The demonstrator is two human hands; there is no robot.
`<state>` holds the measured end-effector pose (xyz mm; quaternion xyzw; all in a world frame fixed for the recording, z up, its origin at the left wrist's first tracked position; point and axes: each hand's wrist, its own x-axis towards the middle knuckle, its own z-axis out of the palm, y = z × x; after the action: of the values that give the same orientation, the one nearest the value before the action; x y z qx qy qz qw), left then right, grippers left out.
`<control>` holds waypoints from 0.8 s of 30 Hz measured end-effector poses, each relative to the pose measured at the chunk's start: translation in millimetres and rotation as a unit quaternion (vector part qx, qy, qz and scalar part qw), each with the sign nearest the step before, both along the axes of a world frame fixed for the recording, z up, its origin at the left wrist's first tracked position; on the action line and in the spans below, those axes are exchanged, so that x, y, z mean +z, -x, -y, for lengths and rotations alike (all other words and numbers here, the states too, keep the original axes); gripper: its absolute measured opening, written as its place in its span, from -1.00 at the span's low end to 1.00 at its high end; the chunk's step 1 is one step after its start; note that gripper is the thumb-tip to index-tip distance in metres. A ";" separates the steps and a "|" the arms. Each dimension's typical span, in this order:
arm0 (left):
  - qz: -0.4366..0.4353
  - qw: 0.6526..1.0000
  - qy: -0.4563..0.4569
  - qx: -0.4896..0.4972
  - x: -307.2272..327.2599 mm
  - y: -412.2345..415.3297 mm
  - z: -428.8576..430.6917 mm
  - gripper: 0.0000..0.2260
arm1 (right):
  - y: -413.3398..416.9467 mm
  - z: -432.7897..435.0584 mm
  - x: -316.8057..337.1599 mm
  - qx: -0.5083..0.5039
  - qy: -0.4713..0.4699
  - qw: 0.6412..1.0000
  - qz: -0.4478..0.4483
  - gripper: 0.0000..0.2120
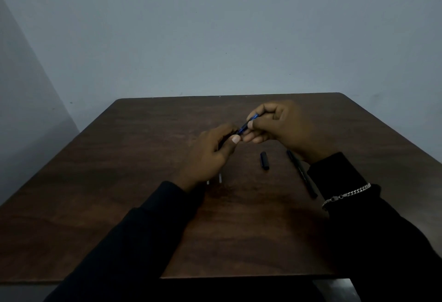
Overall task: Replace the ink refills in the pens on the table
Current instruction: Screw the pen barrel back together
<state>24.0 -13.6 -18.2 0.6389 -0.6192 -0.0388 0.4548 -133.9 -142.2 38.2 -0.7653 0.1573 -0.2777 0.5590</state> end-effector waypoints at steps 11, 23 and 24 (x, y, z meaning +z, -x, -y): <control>0.037 0.999 0.005 -0.002 -2.4 -2.9 2.0 -0.71 | 1.5 3.6 -5.6 -0.022 0.136 0.989 -0.051 -0.72; 0.042 0.999 0.012 0.010 -6.5 -6.9 6.1 -0.73 | 1.7 3.4 -5.1 -0.022 0.167 0.985 -0.024 -0.85; 0.044 0.999 0.015 0.009 -6.5 -7.3 6.2 -0.72 | 0.9 2.5 -5.9 -0.025 0.160 0.987 -0.023 -0.88</control>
<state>31.4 -19.8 -24.8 0.6388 -0.6334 0.0032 0.4368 -134.8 -144.7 32.3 -0.8467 0.1426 -0.2956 0.4188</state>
